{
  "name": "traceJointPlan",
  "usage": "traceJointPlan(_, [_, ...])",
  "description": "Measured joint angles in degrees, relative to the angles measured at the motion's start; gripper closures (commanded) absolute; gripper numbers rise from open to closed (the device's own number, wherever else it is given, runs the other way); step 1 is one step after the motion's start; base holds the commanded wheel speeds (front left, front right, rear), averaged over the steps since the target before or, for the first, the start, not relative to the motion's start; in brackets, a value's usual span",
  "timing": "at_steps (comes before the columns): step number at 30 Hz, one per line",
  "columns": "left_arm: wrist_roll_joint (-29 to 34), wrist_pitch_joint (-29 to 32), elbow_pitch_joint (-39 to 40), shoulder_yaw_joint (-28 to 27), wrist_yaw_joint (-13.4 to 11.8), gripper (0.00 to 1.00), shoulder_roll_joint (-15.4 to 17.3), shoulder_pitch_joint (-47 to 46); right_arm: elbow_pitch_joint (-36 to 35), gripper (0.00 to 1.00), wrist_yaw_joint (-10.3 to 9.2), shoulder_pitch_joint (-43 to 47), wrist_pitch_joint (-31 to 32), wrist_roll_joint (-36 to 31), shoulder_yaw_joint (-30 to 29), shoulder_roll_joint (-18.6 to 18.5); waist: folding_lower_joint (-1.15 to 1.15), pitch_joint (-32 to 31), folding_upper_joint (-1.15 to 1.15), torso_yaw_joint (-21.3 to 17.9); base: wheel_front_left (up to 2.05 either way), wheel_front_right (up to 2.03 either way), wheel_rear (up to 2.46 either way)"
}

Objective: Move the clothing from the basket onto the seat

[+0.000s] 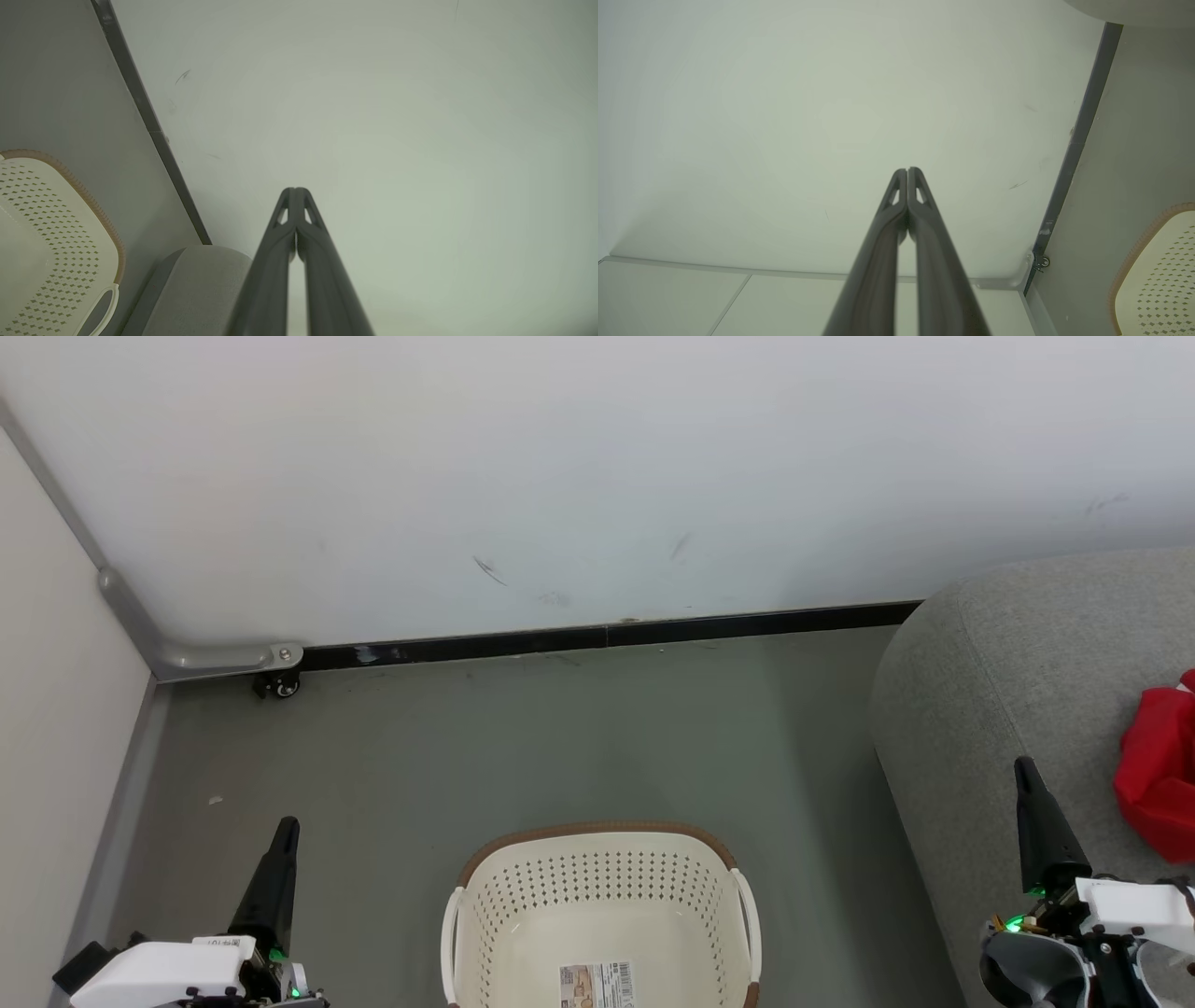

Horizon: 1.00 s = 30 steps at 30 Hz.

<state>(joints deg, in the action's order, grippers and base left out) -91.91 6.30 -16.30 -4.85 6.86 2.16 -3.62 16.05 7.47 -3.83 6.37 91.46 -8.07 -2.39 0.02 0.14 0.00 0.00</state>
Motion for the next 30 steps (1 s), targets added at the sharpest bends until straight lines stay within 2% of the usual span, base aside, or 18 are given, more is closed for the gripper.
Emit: traceJointPlan(30, [0.0,0.0,0.0,0.0,0.0,1.00,0.0,0.0,0.0,1.00,0.00,0.0,0.0,0.0,0.0,0.0,-0.01,0.0,0.00,0.0,0.00,0.00,0.00])
